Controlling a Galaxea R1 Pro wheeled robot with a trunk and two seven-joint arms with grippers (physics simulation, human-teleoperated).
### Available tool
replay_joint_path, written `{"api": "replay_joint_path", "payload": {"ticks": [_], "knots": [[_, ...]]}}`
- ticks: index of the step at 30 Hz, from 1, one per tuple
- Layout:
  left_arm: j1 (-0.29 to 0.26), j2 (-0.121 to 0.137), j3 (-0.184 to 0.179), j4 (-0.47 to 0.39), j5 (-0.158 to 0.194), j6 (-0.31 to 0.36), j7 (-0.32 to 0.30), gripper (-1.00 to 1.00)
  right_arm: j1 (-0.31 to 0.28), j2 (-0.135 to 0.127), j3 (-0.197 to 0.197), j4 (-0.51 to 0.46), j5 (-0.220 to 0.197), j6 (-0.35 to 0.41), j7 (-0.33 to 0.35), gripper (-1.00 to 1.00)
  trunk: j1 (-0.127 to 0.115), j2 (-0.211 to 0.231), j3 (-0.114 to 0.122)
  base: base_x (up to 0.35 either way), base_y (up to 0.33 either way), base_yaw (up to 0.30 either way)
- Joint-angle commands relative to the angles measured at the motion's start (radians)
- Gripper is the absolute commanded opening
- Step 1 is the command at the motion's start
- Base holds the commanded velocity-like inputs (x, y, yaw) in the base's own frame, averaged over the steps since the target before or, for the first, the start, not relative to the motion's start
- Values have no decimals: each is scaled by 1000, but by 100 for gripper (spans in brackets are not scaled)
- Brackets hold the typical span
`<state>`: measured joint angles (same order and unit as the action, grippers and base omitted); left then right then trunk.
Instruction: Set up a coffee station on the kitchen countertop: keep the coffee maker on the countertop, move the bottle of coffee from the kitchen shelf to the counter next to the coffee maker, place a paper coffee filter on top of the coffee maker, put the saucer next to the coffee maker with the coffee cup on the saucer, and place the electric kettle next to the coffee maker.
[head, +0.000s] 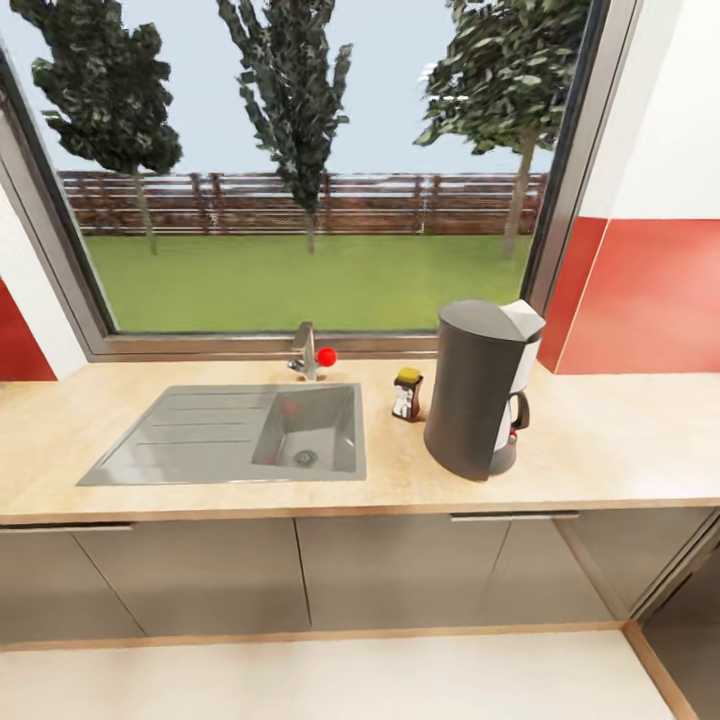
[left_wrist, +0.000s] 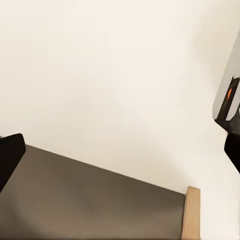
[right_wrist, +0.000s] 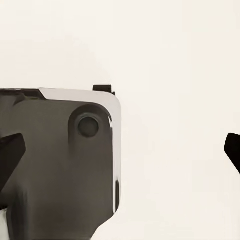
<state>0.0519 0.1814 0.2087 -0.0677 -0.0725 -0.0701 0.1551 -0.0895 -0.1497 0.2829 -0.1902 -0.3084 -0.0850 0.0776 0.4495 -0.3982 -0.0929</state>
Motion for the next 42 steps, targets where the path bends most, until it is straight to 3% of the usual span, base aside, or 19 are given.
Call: {"api": "replay_joint_path", "payload": {"ticks": [1,21,42], "knots": [[0,0,7,-1,-8,-2,2,100,-1,-1,7,1,-11,-4,3,100,1,-2,-3,0,0,188],[-2,0,11,-6,-6,-9,3,100,-1,-1,6,0,-10,-4,2,100,1,-2,-23,0,22,195],[-7,2,12,-7,-1,-9,1,100,-1,0,5,-3,-11,-4,2,100,1,-2,-19,7,226,274]]}}
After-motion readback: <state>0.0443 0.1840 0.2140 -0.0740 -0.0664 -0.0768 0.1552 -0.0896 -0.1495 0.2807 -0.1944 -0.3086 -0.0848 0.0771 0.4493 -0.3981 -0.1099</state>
